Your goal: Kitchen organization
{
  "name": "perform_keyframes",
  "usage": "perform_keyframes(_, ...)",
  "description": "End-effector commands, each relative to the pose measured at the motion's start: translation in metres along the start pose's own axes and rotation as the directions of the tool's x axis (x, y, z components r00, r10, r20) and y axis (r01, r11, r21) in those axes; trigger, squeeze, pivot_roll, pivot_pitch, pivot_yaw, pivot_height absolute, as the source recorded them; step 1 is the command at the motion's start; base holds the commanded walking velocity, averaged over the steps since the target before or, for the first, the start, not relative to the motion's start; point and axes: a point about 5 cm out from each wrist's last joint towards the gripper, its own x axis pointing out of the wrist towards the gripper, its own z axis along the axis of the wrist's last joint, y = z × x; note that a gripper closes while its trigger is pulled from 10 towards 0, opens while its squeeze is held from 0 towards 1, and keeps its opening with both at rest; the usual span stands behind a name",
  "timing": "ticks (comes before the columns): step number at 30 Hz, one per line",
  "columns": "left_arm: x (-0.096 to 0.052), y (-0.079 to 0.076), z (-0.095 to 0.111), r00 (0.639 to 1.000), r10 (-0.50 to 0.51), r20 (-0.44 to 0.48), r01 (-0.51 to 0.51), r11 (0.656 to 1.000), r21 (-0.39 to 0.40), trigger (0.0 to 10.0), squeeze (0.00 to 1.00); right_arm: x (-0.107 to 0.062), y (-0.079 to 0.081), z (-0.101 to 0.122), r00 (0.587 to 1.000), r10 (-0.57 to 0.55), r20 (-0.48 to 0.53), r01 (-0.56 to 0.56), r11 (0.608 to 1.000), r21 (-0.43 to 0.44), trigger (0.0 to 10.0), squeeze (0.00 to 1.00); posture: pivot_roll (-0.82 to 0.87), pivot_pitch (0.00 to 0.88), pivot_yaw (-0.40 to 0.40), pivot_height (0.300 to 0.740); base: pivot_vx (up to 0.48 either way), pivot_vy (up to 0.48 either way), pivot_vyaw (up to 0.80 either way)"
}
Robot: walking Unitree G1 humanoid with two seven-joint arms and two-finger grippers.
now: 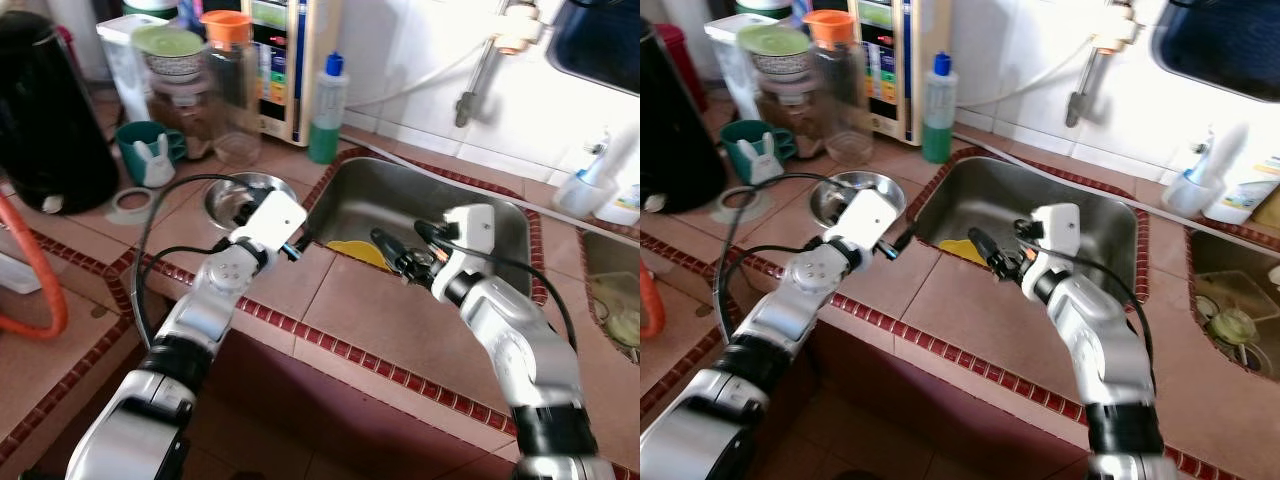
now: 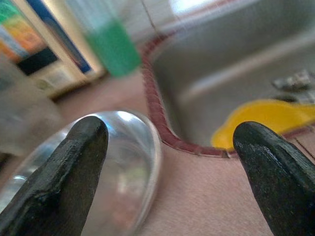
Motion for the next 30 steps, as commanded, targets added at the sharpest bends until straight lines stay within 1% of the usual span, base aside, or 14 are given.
perform_keyframes(1, 0.007, 0.000, 0.005, 0.999, -0.043, -0.027, 0.043, 0.999, 0.023, 10.0, 0.00, -0.008, 0.011, 0.003, 0.999, 0.036, -0.017, -0.036, 0.999, -0.012, 10.0, 0.00, 0.17, 0.000, -0.033, 0.740, 0.000, 0.000, 0.00)
perform_keyframes(3, 0.010, 0.001, 0.003, 0.996, -0.067, -0.065, 0.066, 0.998, -0.017, 10.0, 0.00, -0.015, 0.015, 0.002, 0.999, 0.042, -0.032, -0.043, 0.999, -0.021, 10.0, 0.00, 0.16, 0.000, -0.030, 0.740, 0.000, 0.000, 0.00)
perform_keyframes(4, 0.011, 0.001, 0.001, 0.991, -0.084, -0.104, 0.082, 0.996, -0.021, 10.0, 0.00, -0.019, 0.014, 0.003, 0.999, 0.026, -0.039, -0.026, 1.000, -0.015, 10.0, 0.00, 0.15, 0.000, -0.025, 0.740, 0.000, 0.000, 0.00)
perform_keyframes(7, 0.013, 0.004, -0.001, 0.987, -0.086, -0.133, 0.086, 0.996, -0.008, 10.0, 0.00, -0.024, 0.014, 0.005, 0.999, -0.005, -0.045, 0.005, 1.000, 0.001, 10.0, 0.00, 0.15, 0.000, -0.024, 0.740, 0.000, 0.000, 0.00)
perform_keyframes(11, 0.015, 0.012, -0.001, 0.986, -0.065, -0.156, 0.066, 0.998, 0.003, 10.0, 0.00, -0.030, 0.018, 0.008, 0.998, -0.024, -0.065, 0.024, 1.000, 0.007, 10.0, 0.00, 0.15, 0.000, -0.021, 0.740, 0.000, 0.000, 0.00)
perform_keyframes(13, 0.013, 0.022, -0.006, 0.982, -0.026, -0.186, 0.029, 0.999, 0.017, 10.0, 0.00, -0.028, 0.020, 0.009, 0.998, -0.019, -0.067, 0.019, 1.000, 0.008, 10.0, 0.00, 0.15, 0.000, -0.020, 0.740, 0.000, 0.000, 0.00)
perform_keyframes(17, 0.008, 0.033, -0.013, 0.977, 0.033, -0.209, -0.028, 0.999, 0.027, 10.0, 0.00, -0.026, 0.021, 0.010, 0.997, -0.022, -0.074, 0.023, 1.000, 0.010, 10.0, 0.00, 0.16, 0.000, -0.020, 0.740, 0.000, 0.000, 0.00)
perform_keyframes(22, 0.003, 0.036, -0.024, 0.969, 0.035, -0.245, -0.027, 0.999, 0.034, 10.0, 0.00, -0.025, 0.022, 0.011, 0.997, -0.023, -0.077, 0.024, 1.000, 0.013, 10.0, 0.00, 0.17, 0.000, -0.023, 0.740, 0.000, 0.000, 0.00)
perform_keyframes(24, 0.001, 0.035, -0.030, 0.963, 0.016, -0.270, -0.012, 1.000, 0.020, 10.0, 0.00, -0.024, 0.022, 0.012, 0.997, -0.022, -0.078, 0.023, 1.000, 0.014, 10.0, 0.00, 0.17, 0.000, -0.024, 0.740, 0.000, 0.000, 0.00)
perform_keyframes(26, -0.001, 0.030, -0.036, 0.955, -0.026, -0.296, 0.033, 0.999, 0.017, 10.0, 0.00, -0.023, 0.021, 0.012, 0.997, -0.024, -0.079, 0.025, 1.000, 0.010, 10.0, 0.00, 0.17, 0.000, -0.025, 0.740, 0.000, 0.000, 0.00)
perform_keyframes(27, -0.002, 0.026, -0.039, 0.949, -0.057, -0.309, 0.065, 0.998, 0.013, 4.8, 0.00, -0.023, 0.021, 0.012, 0.997, -0.024, -0.079, 0.025, 1.000, 0.009, 10.0, 0.00, 0.18, 0.000, -0.026, 0.740, 0.000, 0.000, 0.00)
perform_keyframes(28, -0.002, 0.026, -0.039, 0.949, -0.057, -0.309, 0.065, 0.998, 0.013, 4.8, 0.00, -0.023, 0.021, 0.012, 0.997, -0.024, -0.079, 0.025, 1.000, 0.009, 10.0, 0.00, 0.18, 0.000, -0.026, 0.740, 0.000, 0.000, 0.00)
perform_keyframes(29, -0.003, 0.024, -0.042, 0.945, -0.076, -0.317, 0.082, 0.997, 0.006, 0.0, 0.00, -0.022, 0.021, 0.012, 0.997, -0.025, -0.079, 0.026, 1.000, 0.010, 10.0, 0.00, 0.18, 0.000, -0.025, 0.740, 0.000, 0.000, 0.00)
perform_keyframes(30, -0.003, 0.022, -0.043, 0.942, -0.096, -0.322, 0.101, 0.995, 0.000, 0.0, 0.00, -0.022, 0.021, 0.012, 0.997, -0.028, -0.077, 0.029, 0.999, 0.013, 10.0, 0.00, 0.18, 0.000, -0.025, 0.740, 0.000, 0.000, 0.00)
